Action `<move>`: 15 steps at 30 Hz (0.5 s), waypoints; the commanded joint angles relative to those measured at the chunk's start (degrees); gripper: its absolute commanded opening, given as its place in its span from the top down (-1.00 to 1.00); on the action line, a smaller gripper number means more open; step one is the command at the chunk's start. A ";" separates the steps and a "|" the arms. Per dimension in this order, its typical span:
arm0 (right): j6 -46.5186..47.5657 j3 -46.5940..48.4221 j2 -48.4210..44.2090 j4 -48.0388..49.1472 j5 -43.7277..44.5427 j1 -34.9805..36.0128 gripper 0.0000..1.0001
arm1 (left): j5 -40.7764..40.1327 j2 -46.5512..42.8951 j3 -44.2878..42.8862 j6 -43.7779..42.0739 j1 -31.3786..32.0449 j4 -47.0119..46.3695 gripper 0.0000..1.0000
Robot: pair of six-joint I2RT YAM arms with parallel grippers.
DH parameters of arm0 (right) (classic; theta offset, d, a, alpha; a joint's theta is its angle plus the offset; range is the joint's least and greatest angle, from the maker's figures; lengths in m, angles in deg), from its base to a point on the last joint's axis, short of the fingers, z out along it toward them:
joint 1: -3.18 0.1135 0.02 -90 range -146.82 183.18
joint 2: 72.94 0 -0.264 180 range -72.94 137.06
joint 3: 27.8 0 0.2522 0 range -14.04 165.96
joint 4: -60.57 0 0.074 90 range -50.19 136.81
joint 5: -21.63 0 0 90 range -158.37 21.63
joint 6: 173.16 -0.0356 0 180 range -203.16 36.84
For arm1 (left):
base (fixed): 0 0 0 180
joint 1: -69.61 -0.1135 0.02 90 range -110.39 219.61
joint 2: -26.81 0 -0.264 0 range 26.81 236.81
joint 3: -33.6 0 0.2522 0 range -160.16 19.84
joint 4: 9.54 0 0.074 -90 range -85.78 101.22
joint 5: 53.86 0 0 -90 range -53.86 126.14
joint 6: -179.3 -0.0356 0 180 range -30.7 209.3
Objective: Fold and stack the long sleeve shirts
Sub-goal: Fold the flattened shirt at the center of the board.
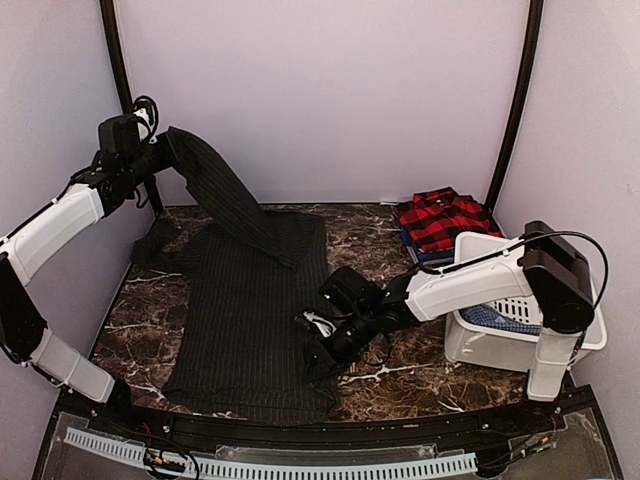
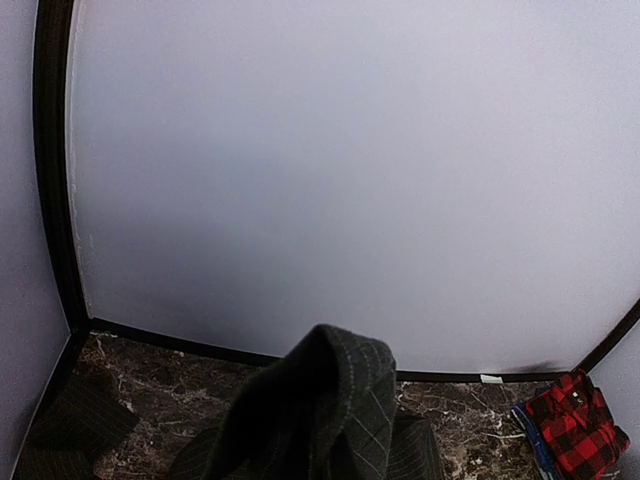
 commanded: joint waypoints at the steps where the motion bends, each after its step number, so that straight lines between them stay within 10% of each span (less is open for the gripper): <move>1: -0.02 -0.35 1.08 2.36 -0.66 0.65 1.00 | -1.86 -1.86 -0.11 -0.67 -0.28 -0.73 1.00; 15: -0.71 -0.78 2.48 6.26 -2.95 0.86 0.95 | -1.67 -1.92 -0.68 -0.75 -0.28 -0.57 1.00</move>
